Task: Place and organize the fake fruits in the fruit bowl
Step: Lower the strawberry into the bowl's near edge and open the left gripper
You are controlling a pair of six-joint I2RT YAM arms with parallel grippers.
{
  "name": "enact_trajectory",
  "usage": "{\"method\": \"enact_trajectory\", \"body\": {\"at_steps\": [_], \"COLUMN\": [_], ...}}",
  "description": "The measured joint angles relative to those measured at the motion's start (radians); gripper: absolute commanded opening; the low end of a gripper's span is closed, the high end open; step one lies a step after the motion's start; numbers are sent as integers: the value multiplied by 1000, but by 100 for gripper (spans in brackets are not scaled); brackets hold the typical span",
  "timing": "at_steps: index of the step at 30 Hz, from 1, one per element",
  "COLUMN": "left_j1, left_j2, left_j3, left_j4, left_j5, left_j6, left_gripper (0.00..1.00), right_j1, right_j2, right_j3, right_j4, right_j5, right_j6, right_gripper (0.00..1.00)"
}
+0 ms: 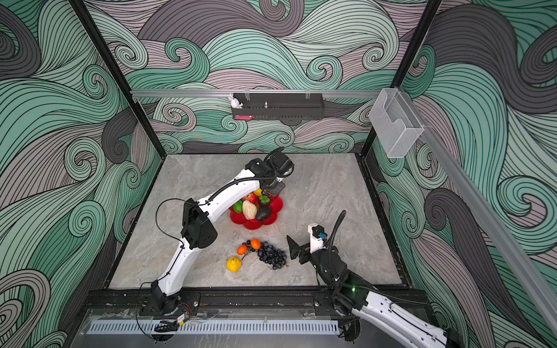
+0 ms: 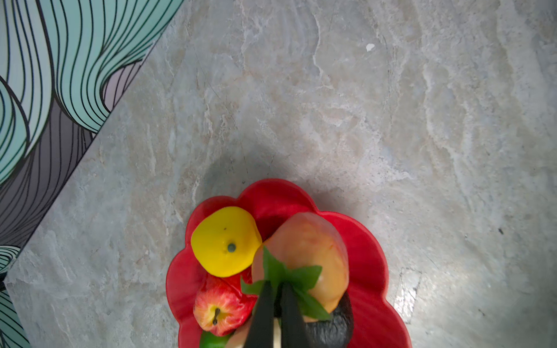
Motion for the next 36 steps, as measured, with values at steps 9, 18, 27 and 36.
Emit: {"method": "enact_trajectory", "body": {"at_steps": [9, 18, 27, 36], "left_j1": [0, 27, 108, 152], "left_j2": [-302, -571, -640, -640], "left_j3": [-271, -703, -924, -937], "left_j4": [-111, -130, 34, 146], "left_j5": [15, 7, 34, 56], "left_j6": [-170, -410, -481, -511], "left_gripper": [0, 0, 0, 0], "right_j1": [-2, -6, -8, -11], "right_j2": [26, 29, 29, 29], "right_j3": [0, 0, 0, 0], "right_j4": [16, 18, 17, 17], "right_j5": [0, -1, -8, -13], "right_j6": [1, 5, 7, 7], "right_gripper": [100, 100, 100, 100]}}
